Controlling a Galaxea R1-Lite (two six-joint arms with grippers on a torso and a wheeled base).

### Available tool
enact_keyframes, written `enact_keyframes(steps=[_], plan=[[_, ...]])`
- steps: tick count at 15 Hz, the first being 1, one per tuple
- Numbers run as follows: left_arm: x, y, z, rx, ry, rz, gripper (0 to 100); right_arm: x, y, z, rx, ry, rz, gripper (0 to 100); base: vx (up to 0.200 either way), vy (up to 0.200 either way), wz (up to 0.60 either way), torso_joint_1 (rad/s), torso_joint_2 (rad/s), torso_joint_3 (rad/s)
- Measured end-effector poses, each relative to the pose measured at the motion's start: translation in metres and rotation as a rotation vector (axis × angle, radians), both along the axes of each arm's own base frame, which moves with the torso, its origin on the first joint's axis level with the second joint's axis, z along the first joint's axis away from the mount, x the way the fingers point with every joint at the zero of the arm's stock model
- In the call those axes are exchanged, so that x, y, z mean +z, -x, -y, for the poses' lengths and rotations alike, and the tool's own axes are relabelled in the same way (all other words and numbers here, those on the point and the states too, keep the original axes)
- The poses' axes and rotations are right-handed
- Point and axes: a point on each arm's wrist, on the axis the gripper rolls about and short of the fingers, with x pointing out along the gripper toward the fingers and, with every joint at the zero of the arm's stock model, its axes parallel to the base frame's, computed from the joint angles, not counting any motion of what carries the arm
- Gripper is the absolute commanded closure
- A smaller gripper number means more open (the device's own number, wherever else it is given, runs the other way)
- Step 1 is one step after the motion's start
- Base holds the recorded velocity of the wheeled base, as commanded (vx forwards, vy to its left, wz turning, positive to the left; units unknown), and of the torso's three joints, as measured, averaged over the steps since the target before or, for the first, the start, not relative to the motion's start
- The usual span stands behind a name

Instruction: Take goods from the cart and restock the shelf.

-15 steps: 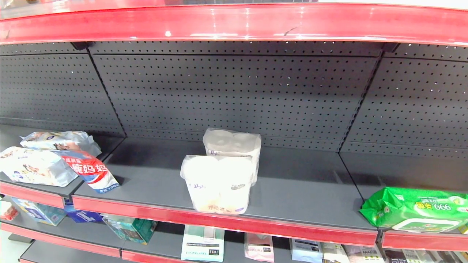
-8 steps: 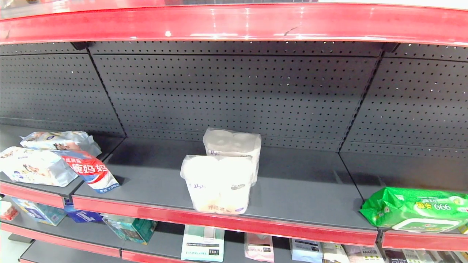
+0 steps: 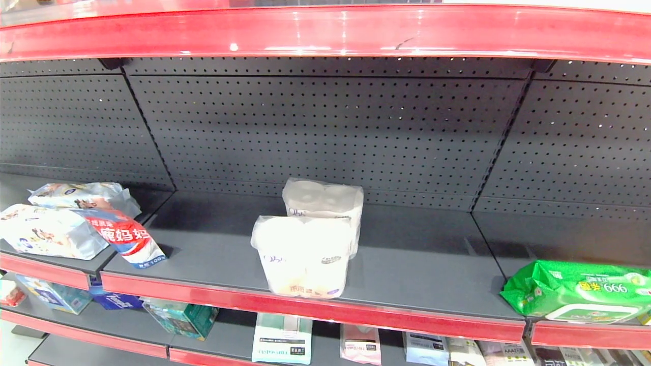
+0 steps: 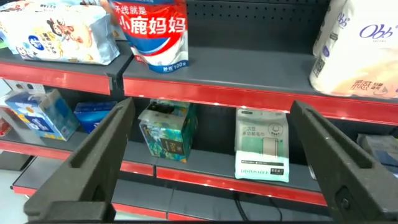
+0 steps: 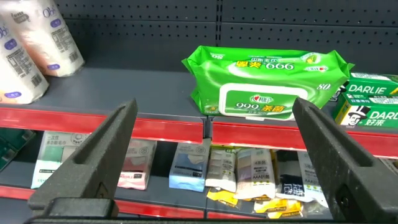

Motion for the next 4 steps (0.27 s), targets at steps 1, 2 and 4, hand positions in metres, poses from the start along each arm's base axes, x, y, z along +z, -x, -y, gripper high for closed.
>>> enact_keyframes(steps=[1,2,4], plan=[[0.0000,0.0000,0.0000,0.000,0.000,0.000,0,0.0000,0.0000,0.0000,0.000,0.000,0.000,0,0.000,0.000,0.00,0.000,0.00,0.000],[0.0000,0.0000,0.0000,0.000,0.000,0.000,0,0.0000,0.0000,0.0000,0.000,0.000,0.000,0,0.000,0.000,0.00,0.000,0.00,0.000],[0.0000,0.0000,0.0000,0.000,0.000,0.000,0,0.0000,0.0000,0.0000,0.000,0.000,0.000,0,0.000,0.000,0.00,0.000,0.00,0.000]])
